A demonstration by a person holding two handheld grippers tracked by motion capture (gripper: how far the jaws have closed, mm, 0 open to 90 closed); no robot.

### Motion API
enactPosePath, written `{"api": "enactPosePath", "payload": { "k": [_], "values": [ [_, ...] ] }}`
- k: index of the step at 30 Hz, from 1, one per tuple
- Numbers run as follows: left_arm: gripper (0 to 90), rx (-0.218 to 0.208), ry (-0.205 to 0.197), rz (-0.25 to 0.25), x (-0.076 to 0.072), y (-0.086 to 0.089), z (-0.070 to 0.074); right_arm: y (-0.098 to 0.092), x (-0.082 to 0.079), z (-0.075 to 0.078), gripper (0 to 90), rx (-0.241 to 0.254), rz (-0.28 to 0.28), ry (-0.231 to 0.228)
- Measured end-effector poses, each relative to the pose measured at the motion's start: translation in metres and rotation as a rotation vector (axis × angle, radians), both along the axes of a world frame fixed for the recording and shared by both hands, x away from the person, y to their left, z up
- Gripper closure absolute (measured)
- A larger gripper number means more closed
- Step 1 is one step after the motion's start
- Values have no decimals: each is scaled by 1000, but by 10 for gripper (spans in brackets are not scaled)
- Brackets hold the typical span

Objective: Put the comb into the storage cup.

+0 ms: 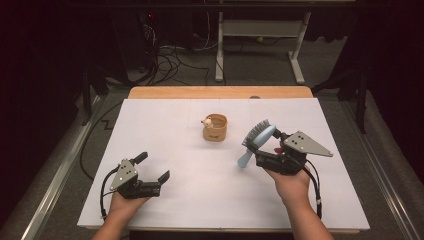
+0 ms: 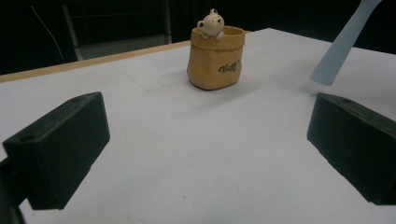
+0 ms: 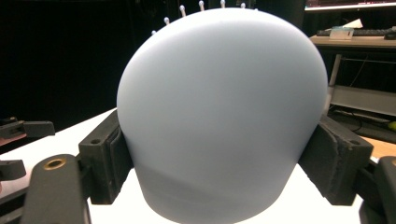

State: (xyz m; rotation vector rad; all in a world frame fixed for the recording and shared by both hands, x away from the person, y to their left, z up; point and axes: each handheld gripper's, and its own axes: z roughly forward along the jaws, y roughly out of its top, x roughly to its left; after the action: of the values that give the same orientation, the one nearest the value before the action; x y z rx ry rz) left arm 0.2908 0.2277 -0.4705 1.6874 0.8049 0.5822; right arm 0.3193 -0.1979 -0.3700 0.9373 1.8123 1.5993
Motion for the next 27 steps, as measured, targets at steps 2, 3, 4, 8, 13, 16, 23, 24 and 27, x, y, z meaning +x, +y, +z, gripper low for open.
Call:
{"api": "enactPosePath", "payload": {
  "k": [2, 3, 4, 8, 13, 16, 23, 24, 27],
  "values": [
    [0, 1, -1, -2, 0, 0, 0, 0, 1, 0, 208, 1, 1, -3],
    [0, 2, -1, -3, 0, 0, -1, 1, 2, 1, 207, 5, 0, -7],
    [0, 4, -1, -4, 0, 0, -1, 1, 2, 1, 207, 5, 0, -7],
    [0, 2, 1, -3, 0, 0, -1, 3, 5, 0, 207, 15, -1, -13],
    [0, 1, 0, -6, 0, 0, -1, 6, 10, 1, 208, 16, -6, -19],
    [0, 3, -2, -10, 0, 0, -1, 7, 13, 1, 208, 18, -10, -25],
    [0, 8, -3, -17, -1, 0, -2, 10, 18, 6, 207, 18, -15, -40],
    [0, 6, -3, -19, -1, 0, -2, 11, 19, 8, 207, 20, -18, -43],
    [0, 2, -4, -23, -1, 0, -2, 12, 20, 11, 208, 20, -19, -48]
  ]
}}
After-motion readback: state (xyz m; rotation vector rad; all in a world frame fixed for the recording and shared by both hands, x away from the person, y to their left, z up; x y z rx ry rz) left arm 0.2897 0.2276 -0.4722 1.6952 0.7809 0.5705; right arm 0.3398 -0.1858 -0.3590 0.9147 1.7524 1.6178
